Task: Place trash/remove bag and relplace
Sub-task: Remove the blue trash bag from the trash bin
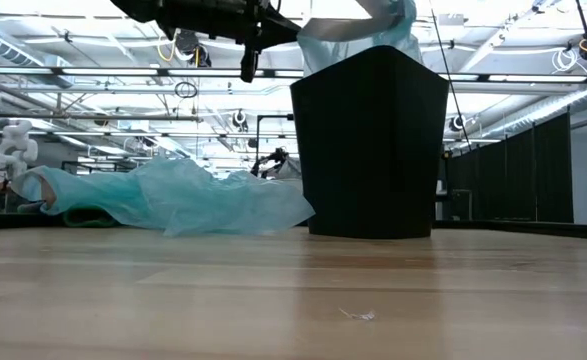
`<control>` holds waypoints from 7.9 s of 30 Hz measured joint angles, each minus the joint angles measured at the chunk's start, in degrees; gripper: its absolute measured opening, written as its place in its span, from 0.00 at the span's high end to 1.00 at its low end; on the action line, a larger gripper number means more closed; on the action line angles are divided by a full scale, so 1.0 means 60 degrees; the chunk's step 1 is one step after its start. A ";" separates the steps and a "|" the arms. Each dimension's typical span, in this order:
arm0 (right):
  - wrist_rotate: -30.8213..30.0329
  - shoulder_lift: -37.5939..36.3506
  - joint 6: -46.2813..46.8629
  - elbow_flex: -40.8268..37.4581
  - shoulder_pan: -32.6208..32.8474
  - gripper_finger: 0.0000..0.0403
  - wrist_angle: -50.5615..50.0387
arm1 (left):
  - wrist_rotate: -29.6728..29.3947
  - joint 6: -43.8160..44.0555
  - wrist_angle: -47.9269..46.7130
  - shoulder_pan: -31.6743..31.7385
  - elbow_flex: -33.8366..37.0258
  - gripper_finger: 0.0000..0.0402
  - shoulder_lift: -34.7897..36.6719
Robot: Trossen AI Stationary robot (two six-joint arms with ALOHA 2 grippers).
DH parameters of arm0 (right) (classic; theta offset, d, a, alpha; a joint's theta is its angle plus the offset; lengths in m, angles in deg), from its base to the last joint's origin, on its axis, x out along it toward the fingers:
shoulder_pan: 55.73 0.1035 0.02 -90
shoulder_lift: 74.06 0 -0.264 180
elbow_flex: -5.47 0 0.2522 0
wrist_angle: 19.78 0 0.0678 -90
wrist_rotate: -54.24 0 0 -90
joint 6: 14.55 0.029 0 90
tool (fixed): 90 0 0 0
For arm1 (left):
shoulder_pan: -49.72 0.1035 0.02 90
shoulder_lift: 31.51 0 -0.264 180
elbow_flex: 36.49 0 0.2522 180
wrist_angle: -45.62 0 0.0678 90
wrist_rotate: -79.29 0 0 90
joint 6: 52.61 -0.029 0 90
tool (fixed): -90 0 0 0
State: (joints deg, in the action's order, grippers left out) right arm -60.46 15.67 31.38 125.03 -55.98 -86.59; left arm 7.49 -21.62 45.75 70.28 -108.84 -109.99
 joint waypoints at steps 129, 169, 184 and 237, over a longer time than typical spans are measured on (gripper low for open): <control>0.1466 0.0127 0.0276 -0.0004 -0.1254 1.00 0.1340 | -0.0514 -0.1494 -0.2368 -0.0515 -0.0007 1.00 0.0310; 0.3353 0.1666 0.1483 -0.0007 -0.1514 0.86 0.0024 | -0.0256 -0.1771 -0.2412 -0.0307 -0.0007 1.00 0.0310; 0.3401 0.2049 0.1432 0.0004 -0.1629 0.86 0.0201 | -0.0177 -0.1806 -0.2616 -0.0288 0.0012 1.00 0.0309; 0.2992 0.1419 0.1401 0.0000 -0.1439 1.00 0.0141 | 0.0018 -0.2215 -0.3607 -0.0459 -0.0011 1.00 0.0278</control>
State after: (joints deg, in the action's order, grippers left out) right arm -42.51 24.18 39.79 125.03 -64.62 -85.75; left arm 7.59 -34.92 24.11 67.53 -108.90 -108.32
